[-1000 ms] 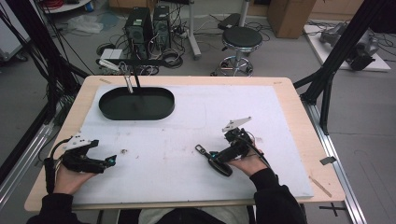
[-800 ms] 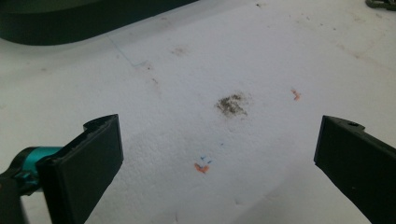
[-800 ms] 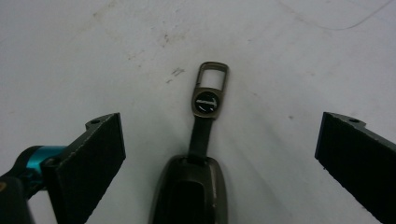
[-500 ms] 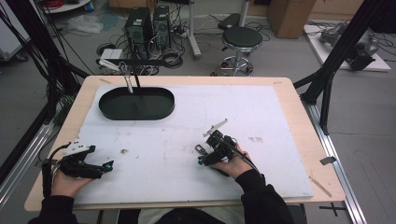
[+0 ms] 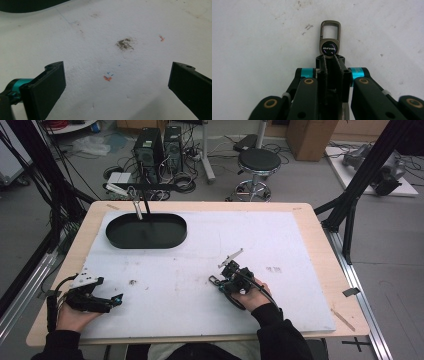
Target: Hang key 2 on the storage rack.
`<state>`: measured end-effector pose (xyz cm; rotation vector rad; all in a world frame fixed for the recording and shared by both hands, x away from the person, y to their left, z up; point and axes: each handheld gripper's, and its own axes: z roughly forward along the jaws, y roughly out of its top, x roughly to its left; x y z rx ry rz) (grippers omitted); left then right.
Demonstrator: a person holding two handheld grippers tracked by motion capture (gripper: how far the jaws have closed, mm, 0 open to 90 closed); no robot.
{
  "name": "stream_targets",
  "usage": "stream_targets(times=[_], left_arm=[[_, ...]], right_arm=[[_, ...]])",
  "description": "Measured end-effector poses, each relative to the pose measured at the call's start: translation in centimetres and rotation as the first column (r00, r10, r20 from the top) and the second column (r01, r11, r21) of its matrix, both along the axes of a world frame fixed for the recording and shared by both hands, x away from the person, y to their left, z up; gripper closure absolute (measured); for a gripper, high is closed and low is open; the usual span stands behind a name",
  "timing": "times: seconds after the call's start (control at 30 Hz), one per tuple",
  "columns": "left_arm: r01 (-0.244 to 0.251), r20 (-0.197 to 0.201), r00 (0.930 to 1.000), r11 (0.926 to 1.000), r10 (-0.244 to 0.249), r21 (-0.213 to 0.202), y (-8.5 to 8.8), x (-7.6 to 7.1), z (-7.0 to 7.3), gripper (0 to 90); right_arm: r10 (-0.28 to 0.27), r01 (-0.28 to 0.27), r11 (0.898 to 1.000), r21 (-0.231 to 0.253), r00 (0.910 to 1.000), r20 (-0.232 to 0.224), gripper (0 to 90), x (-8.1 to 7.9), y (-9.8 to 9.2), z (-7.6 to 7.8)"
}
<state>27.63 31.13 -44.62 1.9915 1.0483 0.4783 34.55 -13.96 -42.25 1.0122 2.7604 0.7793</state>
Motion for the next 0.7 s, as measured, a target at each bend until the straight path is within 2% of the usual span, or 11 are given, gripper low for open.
stream_targets(times=[0.1, 0.23, 0.33, 0.47, 0.57, 0.7], left_arm=[[0.002, 0.001, 1.0, 1.0, -0.002, 0.002, 0.0, 0.0, 0.0, 1.8], [0.005, 0.0, 1.0, 1.0, -0.005, 0.008, -0.1, -0.1, 0.0, 1.8], [0.015, 0.005, 0.9999, 0.9998, -0.015, 0.014, -0.3, -0.2, 0.0, 1.7], [0.025, 0.013, 0.9996, 0.9994, -0.026, 0.025, -0.6, -0.1, 0.2, 1.8], [0.024, 0.022, 0.9994, 0.9996, -0.025, 0.016, -0.6, -0.1, 0.2, 1.8], [0.029, 0.019, 0.9994, 0.9994, -0.029, 0.016, -0.6, -0.1, 0.2, 1.8]], right_arm=[[-0.003, 0.003, 1.0, 0.019, 1.0, -0.009, 85.0, 0.0, -0.3, 0.1], [-0.008, 0.007, 0.999, 0.041, 1.0, 0.004, 85.3, -0.1, -0.6, 0.5], [-0.032, 0.029, 0.997, 0.065, 0.9977, 0.059, 85.5, -0.5, -1.1, 0.9], [-0.064, 0.052, 0.99, 0.127, 0.9934, 0.095, 85.6, -0.9, -1.6, 1.4], [-0.065, 0.05, 0.985, 0.168, 0.994, 0.088, 85.6, -0.8, -2.0, 1.8], [-0.079, 0.061, 0.98, 0.188, 0.9931, 0.087, 85.6, -0.4, -2.3, 2.3]])
